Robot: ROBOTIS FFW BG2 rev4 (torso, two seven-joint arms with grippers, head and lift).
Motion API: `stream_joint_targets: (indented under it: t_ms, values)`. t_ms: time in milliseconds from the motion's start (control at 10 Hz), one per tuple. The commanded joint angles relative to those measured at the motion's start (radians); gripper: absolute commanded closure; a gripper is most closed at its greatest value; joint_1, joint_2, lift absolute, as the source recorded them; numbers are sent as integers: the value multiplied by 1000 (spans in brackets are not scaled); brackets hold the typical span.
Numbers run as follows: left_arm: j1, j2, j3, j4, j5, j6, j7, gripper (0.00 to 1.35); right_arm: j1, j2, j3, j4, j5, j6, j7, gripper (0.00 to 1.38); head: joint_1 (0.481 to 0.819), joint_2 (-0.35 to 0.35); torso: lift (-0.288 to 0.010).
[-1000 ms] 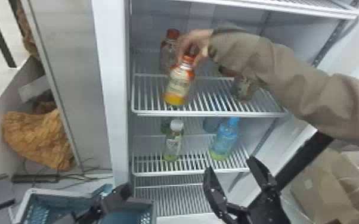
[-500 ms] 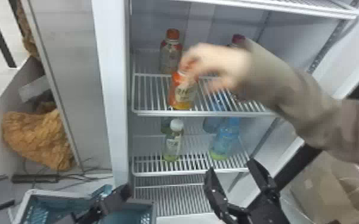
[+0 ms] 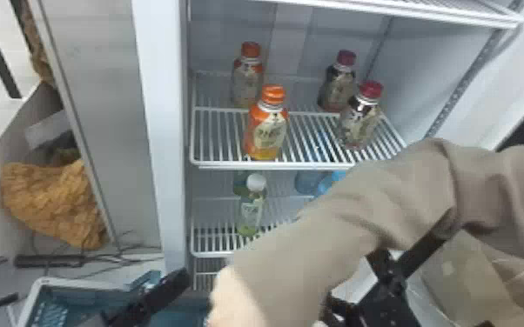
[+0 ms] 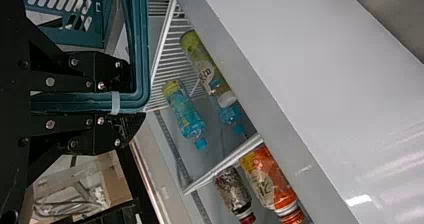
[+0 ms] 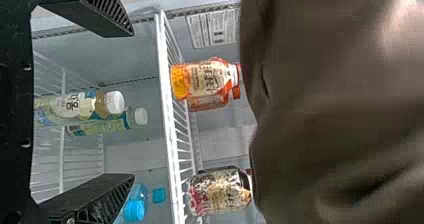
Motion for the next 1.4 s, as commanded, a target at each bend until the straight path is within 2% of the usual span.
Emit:
stream_joint_targets:
  t_ms: [0,1300]
  values:
    - [0,0,0,1,0,0,0,1205,0,0,1,0,-1,0,0,-2,695,-211,-69]
    - [-3,0,-2,1,0,-3,0,1204,-5,-2,1,7,-5,0,8,-2,695,-210,-69]
